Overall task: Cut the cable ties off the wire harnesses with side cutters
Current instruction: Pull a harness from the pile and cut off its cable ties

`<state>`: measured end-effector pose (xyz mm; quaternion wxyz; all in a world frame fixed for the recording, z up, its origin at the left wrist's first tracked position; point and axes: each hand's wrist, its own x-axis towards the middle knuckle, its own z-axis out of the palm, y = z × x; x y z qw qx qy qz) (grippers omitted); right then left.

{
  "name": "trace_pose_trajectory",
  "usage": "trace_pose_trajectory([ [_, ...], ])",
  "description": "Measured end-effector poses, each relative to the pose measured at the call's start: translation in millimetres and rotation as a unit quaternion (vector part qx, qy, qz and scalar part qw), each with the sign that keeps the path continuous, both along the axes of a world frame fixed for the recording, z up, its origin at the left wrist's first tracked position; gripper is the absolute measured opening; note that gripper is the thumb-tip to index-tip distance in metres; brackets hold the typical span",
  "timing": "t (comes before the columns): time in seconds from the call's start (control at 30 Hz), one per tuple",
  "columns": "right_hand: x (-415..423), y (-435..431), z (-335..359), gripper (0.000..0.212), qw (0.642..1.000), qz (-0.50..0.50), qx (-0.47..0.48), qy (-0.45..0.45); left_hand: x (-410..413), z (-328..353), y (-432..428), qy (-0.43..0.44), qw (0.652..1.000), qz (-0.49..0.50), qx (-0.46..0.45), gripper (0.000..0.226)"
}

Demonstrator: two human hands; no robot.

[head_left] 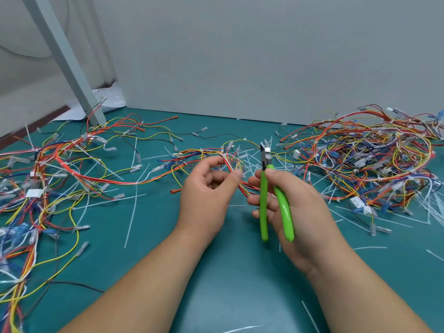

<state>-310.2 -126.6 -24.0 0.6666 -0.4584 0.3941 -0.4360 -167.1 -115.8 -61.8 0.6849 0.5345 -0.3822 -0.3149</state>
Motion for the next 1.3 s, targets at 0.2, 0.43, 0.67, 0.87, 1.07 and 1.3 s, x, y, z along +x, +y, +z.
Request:
trace_pose_trajectory([
  [0.2,-1.3,-2.5,-0.7,0.023,1.0,-0.014,0.002,-0.027,0.1,-0.8,1.2,0.019,0.999,-0.018,-0.02,0.028],
  [0.43,-0.6,-4.5,-2.9,0.036,0.999,-0.029,0.02,-0.036,0.5,3.4,1.1,0.054,0.998,-0.027,-0.03,0.028],
  [0.67,-0.2,-6.2,-5.3,0.032,0.998,-0.016,0.023,-0.056,1.1,4.1,2.5,0.052,0.996,-0.06,-0.036,0.027],
  [0.87,-2.3,-8.2,-4.3,0.021,0.997,-0.06,-0.012,-0.053,0.1,4.2,2.1,0.053,0.996,-0.052,-0.044,0.028],
  [1.07,-1.7,-7.0,-2.9,0.024,0.995,-0.068,-0.007,-0.073,1.2,1.9,0.8,0.044,0.998,-0.026,-0.03,0.024],
  [1.3,0.2,-4.1,-1.4,0.029,0.995,-0.05,0.002,-0.084,1.5,0.3,0.0,0.033,0.998,-0.045,-0.039,0.027],
])
